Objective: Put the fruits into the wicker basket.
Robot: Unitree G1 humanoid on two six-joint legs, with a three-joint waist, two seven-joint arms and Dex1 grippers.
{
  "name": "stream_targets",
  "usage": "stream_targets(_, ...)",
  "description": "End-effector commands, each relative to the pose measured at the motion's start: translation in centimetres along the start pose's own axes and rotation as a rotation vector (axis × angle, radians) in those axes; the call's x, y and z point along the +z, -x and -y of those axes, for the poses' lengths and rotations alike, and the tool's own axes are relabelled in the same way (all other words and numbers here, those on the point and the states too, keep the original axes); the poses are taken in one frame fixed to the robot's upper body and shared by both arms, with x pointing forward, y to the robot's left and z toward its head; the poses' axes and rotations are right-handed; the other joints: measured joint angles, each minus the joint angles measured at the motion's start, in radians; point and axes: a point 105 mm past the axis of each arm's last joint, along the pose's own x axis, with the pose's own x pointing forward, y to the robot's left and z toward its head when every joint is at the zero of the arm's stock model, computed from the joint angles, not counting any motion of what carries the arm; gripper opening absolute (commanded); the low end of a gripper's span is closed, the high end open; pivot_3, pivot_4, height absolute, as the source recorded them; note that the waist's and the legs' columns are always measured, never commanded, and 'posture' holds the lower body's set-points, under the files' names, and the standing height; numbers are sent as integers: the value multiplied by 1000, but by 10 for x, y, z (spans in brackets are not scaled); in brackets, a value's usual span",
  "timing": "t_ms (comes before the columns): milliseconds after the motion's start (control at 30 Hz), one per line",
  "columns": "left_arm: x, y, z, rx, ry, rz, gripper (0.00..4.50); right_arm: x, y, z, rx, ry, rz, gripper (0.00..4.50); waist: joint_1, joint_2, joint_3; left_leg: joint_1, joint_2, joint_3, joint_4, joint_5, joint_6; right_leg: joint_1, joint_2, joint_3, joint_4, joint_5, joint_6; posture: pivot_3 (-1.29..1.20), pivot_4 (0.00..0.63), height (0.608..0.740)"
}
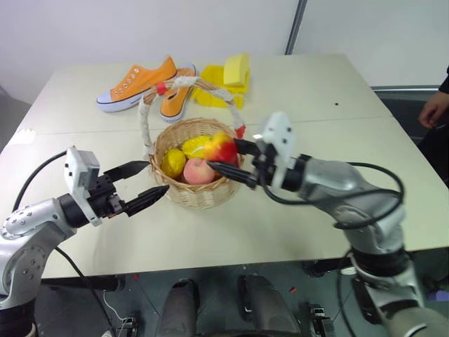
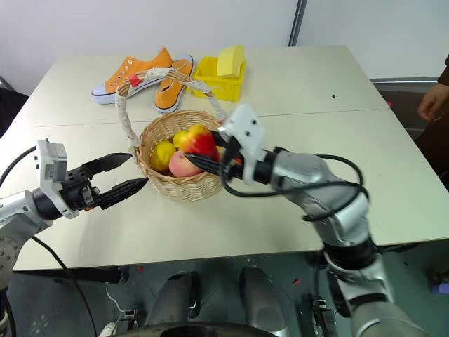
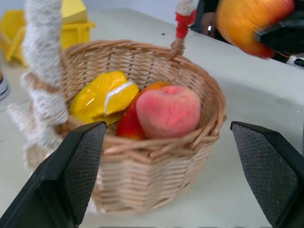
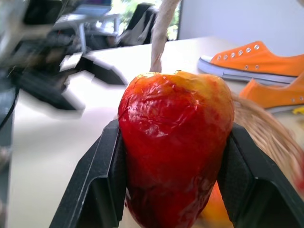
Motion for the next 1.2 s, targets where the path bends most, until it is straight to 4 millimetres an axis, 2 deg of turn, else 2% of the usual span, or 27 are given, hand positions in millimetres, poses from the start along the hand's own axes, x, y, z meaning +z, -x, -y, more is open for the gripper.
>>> stream_targets(33,10,3,3,14,-45,44,4500,-4,-20,5,-65,-6,-22,2187,1,0,0,-1,0,0,0,0,0,0,0,0,0,0,0,0,150,740)
stream_targets(133,11,2,6,21,-43,53,4500,-3,-23,7,-72,18,-21,3338,3,0,0,-2,0,1,-1,0,0,-1,-1,0,-1,-1,2,0,150,740)
stream_targets(200,11,2,7,24,-41,56,4500,1,-24,6,-66,53,-3,4376,1,0,0,-2,0,2,-1,0,0,-2,-2,0,-1,-1,2,0,150,740)
stream_targets(267,10,2,8,26,-41,58,4500,9,-18,1,-39,67,41,4448,-2,0,0,-2,0,2,-1,0,0,-2,-1,0,0,0,2,0,150,740)
stream_targets(400,12,2,9,33,-41,67,4500,13,27,-11,95,101,89,4448,5,0,0,-1,0,1,-2,0,0,-2,0,0,0,-1,3,0,150,740)
stream_targets(467,13,2,9,33,-39,76,4500,8,48,-8,110,60,79,4448,3,-1,0,-1,0,1,-2,0,0,-1,0,0,0,-1,3,0,150,740)
stream_targets(533,13,1,9,27,-35,84,4500,3,59,1,65,33,66,4448,1,-1,0,-1,0,2,-2,0,0,-1,0,0,-1,-1,3,0,150,740)
stream_targets(633,13,-2,9,16,-30,90,4500,-2,59,19,-37,10,52,4448,-9,-1,0,1,1,3,-2,0,0,-1,1,1,0,0,1,0,150,740)
stream_targets(767,15,-9,10,-5,-33,100,4500,-9,40,60,-260,2,72,4448,-12,-1,0,3,2,3,-2,0,0,-1,3,2,1,0,0,0,150,740)
stream_targets(933,15,-12,11,-13,-35,105,4500,-13,19,77,-312,-37,119,4448,-9,-1,0,0,1,4,-2,0,0,-3,3,2,1,0,2,0,150,740)
stream_targets(1033,16,-13,13,-13,-39,112,4500,-10,16,80,-318,-67,161,3654,-4,-1,0,-1,1,4,-2,-1,1,-4,2,2,1,1,5,0,150,740)
stream_targets(1200,19,-13,16,-5,-44,136,4500,1,21,75,-290,-60,206,1048,-2,-1,0,-1,1,4,-2,-1,1,-4,2,2,1,0,2,0,150,740)
